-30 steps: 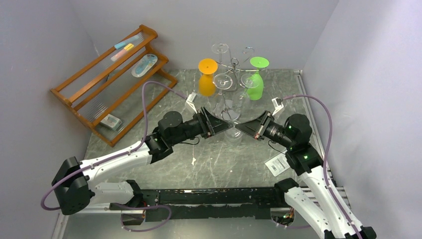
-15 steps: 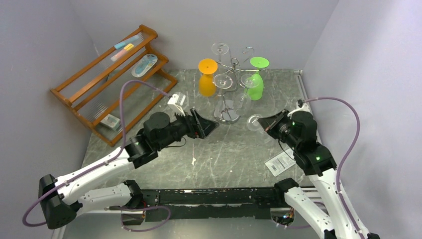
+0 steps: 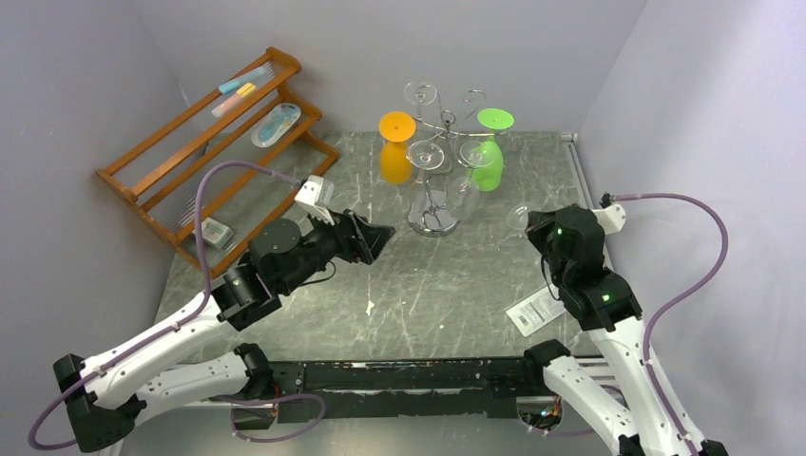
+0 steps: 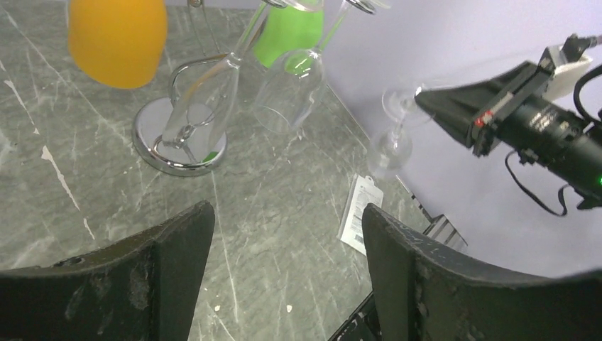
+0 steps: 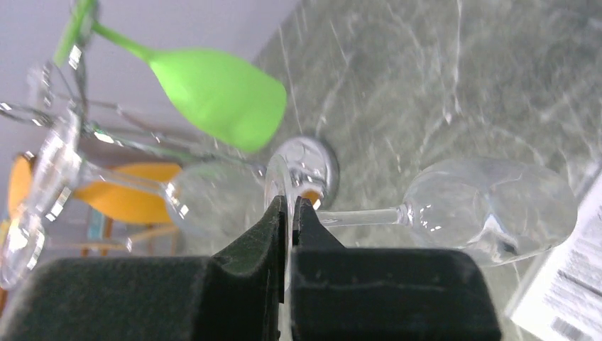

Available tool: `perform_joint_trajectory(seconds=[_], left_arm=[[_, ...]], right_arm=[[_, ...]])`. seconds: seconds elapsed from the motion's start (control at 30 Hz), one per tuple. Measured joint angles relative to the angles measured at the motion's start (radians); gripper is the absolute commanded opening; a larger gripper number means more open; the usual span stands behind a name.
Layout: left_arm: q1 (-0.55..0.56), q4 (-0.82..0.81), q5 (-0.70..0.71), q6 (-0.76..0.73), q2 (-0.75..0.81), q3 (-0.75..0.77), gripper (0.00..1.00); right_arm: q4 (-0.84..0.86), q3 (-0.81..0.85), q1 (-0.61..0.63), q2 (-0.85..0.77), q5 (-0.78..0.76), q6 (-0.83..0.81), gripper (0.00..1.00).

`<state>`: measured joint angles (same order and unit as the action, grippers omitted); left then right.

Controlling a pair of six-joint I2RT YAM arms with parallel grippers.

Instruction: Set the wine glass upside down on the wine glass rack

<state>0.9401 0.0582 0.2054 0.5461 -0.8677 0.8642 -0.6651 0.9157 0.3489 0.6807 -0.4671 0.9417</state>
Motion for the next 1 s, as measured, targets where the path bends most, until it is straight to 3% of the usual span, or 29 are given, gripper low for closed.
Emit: perform_joint_trajectory(seconds=[0.2,0.43,0.73,1.0], left_arm=[[0.0,0.005,-0.039,-0.044,0.045,0.0,0.81],[0.0,0.07,-0.05,-0.095,0.062,0.044,0.82],[0.0,0.122,-0.044,-0.112,0.047,0.071,0.84],[0.0,0.127,-0.032,-0.087,0.001,0.078,0.84]], right_arm=[[0.175,0.056,-0.032,0.115,-0.087,-0.055,0.0],[0.418,0.136,-0.216,0.24,-0.013,-0.119,0.0],[0.712,0.348,-0.306,0.53,0.272,-0.201,0.0],[0.827,0.556,-0.322,0.76,0.533,-0.228,0.0]])
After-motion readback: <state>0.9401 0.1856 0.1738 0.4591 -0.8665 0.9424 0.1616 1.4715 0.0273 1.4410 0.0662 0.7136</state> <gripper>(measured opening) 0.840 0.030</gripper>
